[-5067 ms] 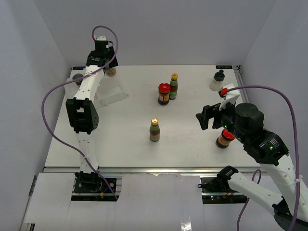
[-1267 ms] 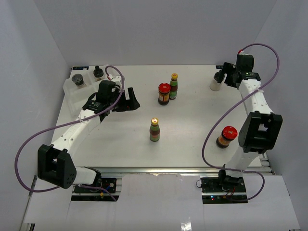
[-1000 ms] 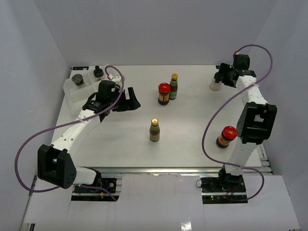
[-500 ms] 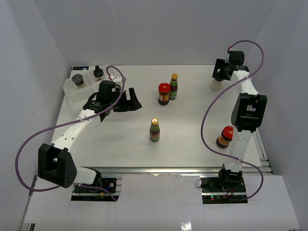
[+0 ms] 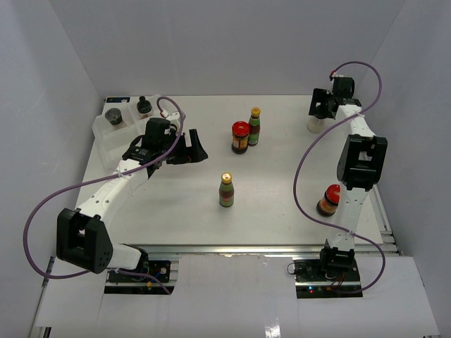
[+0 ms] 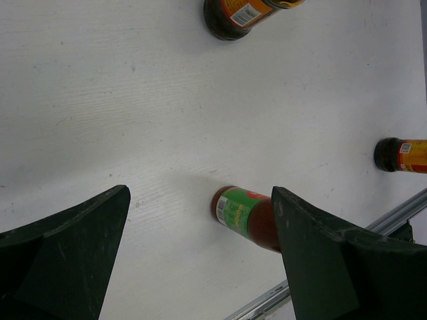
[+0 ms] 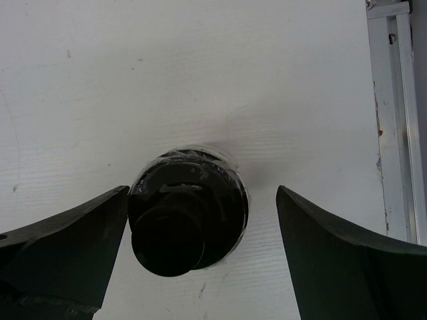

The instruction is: Organize the condiment bottles

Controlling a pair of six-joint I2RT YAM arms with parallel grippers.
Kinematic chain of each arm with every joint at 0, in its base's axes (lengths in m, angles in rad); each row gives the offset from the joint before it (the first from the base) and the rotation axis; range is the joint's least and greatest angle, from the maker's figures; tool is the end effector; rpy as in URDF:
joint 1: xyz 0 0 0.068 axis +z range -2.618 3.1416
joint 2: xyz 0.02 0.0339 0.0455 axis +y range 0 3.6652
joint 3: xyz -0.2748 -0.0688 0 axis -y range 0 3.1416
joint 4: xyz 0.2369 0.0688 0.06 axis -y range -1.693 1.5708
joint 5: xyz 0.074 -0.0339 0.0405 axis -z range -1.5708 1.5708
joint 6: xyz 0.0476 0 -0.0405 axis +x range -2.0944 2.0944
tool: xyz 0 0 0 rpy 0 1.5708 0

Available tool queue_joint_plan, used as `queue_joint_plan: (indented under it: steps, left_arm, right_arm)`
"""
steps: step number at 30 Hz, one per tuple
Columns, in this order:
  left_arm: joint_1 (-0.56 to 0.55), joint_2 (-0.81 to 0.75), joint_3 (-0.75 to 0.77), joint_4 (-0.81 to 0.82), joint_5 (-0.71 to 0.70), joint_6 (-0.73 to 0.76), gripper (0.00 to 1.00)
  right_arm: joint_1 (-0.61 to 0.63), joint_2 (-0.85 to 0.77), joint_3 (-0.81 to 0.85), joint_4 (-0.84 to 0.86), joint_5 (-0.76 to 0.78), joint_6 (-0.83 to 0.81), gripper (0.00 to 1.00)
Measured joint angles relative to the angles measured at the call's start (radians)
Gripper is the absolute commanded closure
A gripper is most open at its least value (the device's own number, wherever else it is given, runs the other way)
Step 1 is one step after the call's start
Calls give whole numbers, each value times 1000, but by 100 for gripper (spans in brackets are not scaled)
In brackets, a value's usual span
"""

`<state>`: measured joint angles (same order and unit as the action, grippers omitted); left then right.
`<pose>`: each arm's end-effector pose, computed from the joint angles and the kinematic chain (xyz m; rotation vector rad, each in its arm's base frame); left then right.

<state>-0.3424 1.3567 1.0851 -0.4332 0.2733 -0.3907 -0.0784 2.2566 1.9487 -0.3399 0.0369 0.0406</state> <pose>0.2756 -0.1119 0.2986 0.0920 2.3393 -0.6870 0.5331 -0.0436 0.2382 0.1523 2.2136 -0.0618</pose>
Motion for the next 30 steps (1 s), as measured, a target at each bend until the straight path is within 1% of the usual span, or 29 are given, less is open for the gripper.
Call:
queue_joint_plan:
  steps: [2,5,8,12,15,17,20,22,26,30]
  left_arm:
    - [0,0,0,0,0,1,2]
    - [0,0,0,0,-2,2,2]
    - [0,0,0,0,-4,4,2]
    - [0,0,0,0,-7,5,2]
    - [0,0,0,0,-7,5,2]
    - [0,0,0,0,-8,5,2]
    - [0,0,0,0,-9,4,3]
    - [0,0,0,0,-13,4,4]
    - [0,-3,0,0,-20,5,4]
    - [0,-12,0,0,-22,4,4]
  right_arm:
    - [0,8,8,0,-3,0,5]
    - [0,11,13,0,-7,-3,15]
    - [0,11,20,1,-10,-13,21]
    - [0,11,20,7,-16,-21,34]
    - [2,11,20,10,-11,-25,49]
    - [3,11,19,16,-2,-33,54]
    - [9,6,7,28,12,-47,57]
    - [17,-18,-32,46,25,-50,59]
    - [48,-114,-153,30,44,-52,62]
    - [114,-234,-289,0,60,-52,64]
